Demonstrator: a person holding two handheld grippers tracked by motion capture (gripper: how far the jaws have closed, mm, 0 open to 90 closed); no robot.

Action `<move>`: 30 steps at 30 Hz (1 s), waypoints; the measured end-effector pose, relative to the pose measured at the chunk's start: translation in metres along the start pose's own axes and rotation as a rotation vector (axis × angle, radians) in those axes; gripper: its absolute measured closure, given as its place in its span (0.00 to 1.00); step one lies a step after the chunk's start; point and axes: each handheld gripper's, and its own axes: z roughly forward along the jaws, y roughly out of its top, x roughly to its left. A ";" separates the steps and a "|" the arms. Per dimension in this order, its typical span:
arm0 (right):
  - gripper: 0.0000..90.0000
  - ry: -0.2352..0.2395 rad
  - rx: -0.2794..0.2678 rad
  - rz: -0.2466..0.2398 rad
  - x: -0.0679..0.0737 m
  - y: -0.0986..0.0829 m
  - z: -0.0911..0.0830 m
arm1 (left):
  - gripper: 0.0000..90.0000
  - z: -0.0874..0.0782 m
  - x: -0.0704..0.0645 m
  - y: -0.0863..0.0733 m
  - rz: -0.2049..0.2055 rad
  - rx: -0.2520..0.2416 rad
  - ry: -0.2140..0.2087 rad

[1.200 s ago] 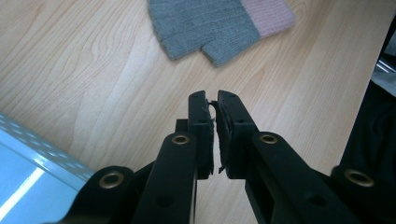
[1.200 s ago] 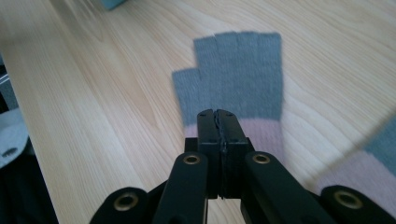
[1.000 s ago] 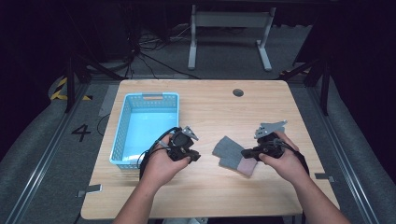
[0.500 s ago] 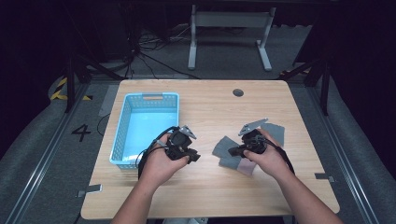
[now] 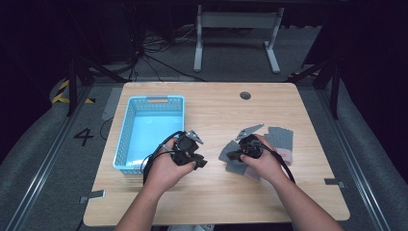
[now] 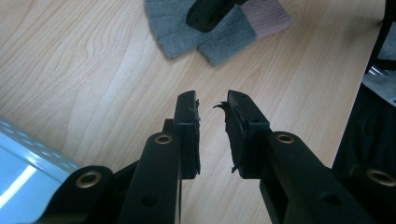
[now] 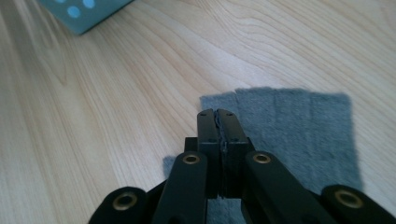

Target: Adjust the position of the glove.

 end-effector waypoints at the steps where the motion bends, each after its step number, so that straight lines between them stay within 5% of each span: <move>1: 1.00 0.009 -0.003 0.004 0.000 0.000 0.002 | 0.83 0.000 0.000 0.000 0.000 0.001 -0.001; 19: 1.00 -0.004 0.032 0.029 -0.010 -0.002 0.015 | 0.83 -0.004 0.002 -0.001 -0.008 -0.013 -0.003; 30: 1.00 0.055 0.086 -0.020 0.010 -0.008 0.012 | 0.82 -0.002 0.002 0.000 -0.001 -0.004 -0.008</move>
